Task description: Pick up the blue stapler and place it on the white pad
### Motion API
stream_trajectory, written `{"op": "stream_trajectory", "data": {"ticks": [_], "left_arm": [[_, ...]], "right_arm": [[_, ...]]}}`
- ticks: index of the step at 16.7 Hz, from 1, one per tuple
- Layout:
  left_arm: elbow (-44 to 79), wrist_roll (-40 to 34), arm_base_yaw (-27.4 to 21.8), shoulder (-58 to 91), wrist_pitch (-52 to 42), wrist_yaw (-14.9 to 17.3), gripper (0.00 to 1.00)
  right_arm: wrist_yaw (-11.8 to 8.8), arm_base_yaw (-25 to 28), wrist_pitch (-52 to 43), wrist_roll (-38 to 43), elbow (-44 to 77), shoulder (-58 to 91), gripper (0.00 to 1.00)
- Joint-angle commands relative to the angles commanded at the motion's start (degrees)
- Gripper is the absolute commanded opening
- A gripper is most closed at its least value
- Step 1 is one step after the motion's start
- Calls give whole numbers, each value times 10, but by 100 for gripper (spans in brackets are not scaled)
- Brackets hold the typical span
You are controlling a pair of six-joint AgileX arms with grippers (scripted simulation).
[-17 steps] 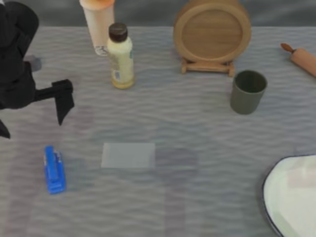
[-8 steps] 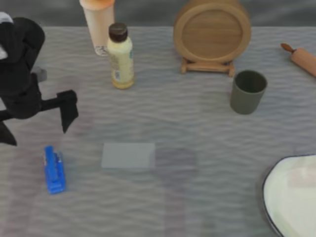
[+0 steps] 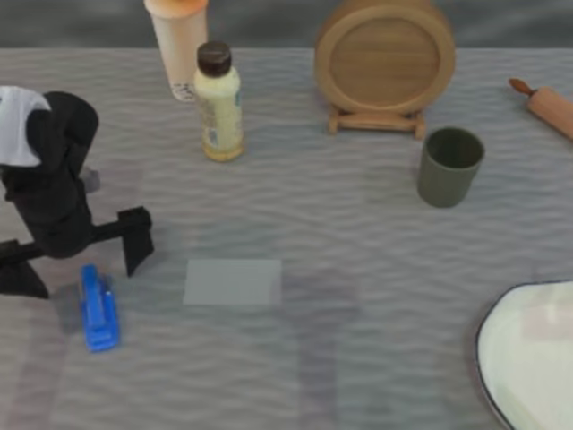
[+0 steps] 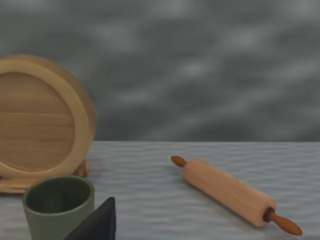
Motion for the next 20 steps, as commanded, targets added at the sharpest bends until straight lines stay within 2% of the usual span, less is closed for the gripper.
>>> {"op": "stream_trajectory", "data": {"ticks": [2,15,20], "left_arm": [[0,0,0,0,0,0,100],[0,0,0,0,0,0,2],[0,0,0,0,0,0,0]], "right_arm": [[0,0,0,0,0,0,100],[0,0,0,0,0,0,100],[0,0,0,0,0,0,100]]}}
